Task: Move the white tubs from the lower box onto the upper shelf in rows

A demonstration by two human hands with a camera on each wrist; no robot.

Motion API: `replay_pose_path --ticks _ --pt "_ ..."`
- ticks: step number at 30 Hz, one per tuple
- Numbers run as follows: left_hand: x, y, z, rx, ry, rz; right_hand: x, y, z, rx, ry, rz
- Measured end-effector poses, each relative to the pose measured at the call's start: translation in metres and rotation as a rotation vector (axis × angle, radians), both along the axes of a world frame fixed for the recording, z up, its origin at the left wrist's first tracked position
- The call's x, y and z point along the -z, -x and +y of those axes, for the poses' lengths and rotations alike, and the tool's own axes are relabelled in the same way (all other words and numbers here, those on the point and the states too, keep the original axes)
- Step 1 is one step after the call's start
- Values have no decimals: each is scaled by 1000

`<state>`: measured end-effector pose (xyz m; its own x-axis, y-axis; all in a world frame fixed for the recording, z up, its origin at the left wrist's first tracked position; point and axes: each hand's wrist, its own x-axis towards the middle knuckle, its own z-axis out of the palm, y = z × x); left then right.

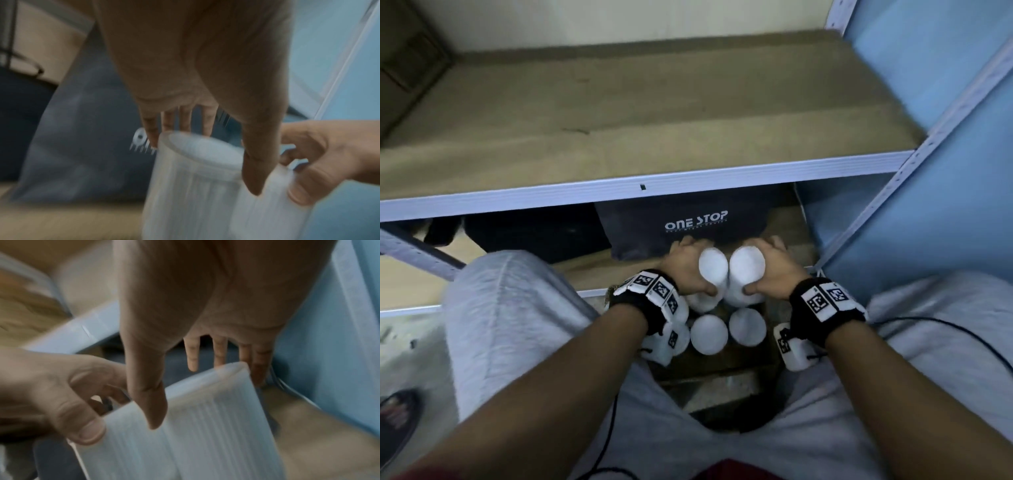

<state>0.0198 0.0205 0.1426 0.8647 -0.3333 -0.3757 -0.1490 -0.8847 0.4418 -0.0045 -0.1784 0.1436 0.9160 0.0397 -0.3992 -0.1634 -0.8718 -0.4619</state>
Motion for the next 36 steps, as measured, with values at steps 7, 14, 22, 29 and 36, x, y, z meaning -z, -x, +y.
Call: replay_pose_path --ticks 7,14,22,29,36 --pt "-94 -7 13 -1 136 -159 -97 6 1 -44 -16 -208" --pt "-173 -9 24 -34 221 -281 -165 -4 -1 -66 -101 -453" --pt "-216 -35 30 -75 242 -299 -192 -38 6 -42 -182 -553" --pt "-221 -70 25 -113 240 -323 -193 -78 6 2 -194 -526" --pt "-203 -92 23 -88 207 -333 -181 -99 7 29 -164 -499"
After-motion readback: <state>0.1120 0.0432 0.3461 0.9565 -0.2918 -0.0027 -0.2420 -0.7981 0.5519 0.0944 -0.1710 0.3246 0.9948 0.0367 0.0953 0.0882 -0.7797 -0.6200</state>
